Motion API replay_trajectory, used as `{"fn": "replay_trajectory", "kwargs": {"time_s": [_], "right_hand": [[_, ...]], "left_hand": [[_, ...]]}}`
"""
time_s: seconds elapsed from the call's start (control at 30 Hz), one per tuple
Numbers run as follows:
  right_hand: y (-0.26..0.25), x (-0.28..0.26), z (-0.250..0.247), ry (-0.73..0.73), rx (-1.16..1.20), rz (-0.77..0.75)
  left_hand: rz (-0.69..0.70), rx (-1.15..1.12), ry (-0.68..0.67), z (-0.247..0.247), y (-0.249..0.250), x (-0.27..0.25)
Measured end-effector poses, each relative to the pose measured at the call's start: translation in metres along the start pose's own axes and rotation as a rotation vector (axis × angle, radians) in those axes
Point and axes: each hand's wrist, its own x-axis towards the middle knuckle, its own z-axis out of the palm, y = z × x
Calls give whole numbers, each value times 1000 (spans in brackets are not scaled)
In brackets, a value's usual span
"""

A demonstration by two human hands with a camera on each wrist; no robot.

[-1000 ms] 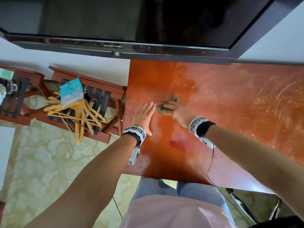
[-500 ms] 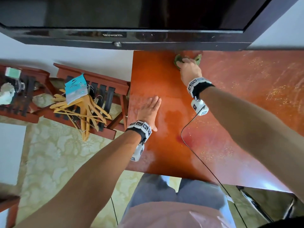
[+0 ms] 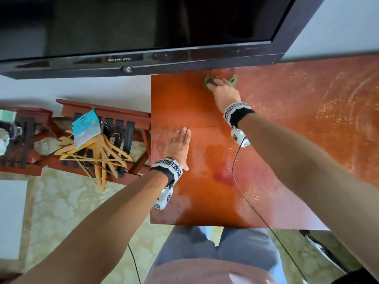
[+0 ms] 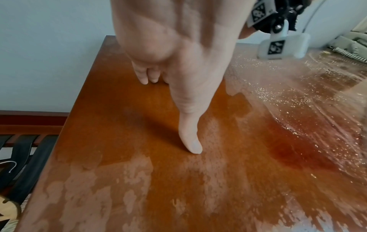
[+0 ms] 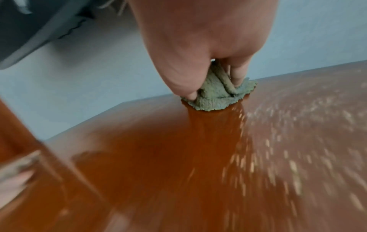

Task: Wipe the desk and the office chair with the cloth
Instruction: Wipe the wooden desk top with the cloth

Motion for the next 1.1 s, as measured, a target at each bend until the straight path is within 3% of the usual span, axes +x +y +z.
{"fn": "replay_trajectory", "kwargs": {"time_s": [0.2, 0.3, 0.57, 0.9, 1.1], "right_hand": [[45, 47, -24, 133, 41, 248], [46, 41, -24, 139, 30, 276], [-10, -39, 8, -102, -80, -145], [-46, -186, 48, -343, -93, -372], [-50, -267, 77, -414, -101, -634]], "left_hand": [[-1, -1, 17, 4, -1, 3], [-4, -30, 17, 5, -1, 3], [-12, -53, -11, 3, -4, -1], [30, -47, -17, -3, -13, -4], [21, -39, -13, -6, -7, -6]]}}
